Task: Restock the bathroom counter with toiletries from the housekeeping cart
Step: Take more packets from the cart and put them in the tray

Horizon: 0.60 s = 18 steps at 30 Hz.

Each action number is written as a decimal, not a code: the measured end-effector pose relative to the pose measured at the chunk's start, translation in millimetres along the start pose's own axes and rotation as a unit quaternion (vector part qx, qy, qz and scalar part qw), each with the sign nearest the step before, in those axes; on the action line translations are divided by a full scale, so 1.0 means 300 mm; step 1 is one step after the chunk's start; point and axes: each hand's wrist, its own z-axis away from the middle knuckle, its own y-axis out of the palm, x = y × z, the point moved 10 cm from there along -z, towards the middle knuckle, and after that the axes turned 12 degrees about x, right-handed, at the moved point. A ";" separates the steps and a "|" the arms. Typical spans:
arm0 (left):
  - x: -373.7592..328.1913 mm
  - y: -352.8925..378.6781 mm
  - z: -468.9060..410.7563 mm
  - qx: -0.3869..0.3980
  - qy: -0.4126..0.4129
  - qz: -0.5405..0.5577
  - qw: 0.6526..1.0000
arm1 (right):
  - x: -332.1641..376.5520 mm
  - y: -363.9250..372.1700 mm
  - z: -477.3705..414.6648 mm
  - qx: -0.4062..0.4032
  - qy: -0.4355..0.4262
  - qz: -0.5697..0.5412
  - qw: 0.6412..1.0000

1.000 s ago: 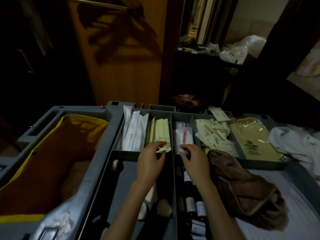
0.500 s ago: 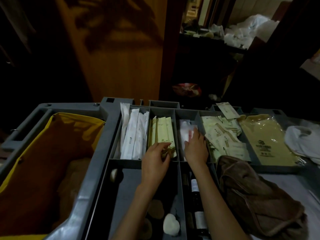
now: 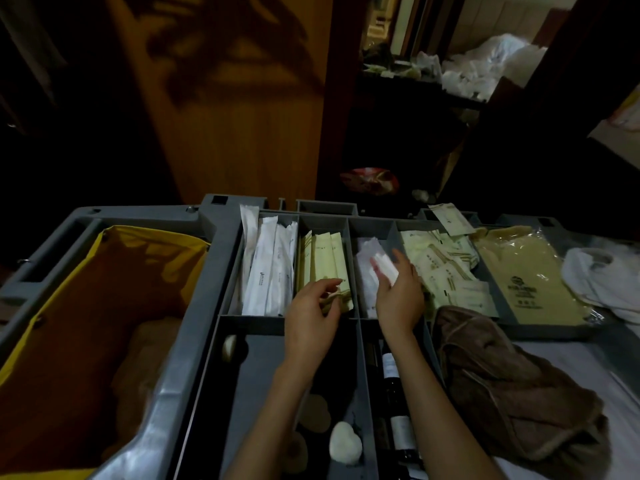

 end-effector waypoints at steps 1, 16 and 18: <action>0.003 0.001 -0.002 0.000 -0.002 0.012 1.000 | -0.013 -0.007 0.001 -0.003 0.006 -0.029 1.000; 0.013 0.019 -0.007 0.000 -0.039 0.244 0.969 | 0.022 0.040 0.124 0.133 0.070 -0.445 0.883; 0.003 0.007 -0.002 -0.012 -0.022 0.238 0.971 | 0.042 0.059 0.137 0.153 0.058 -0.432 0.887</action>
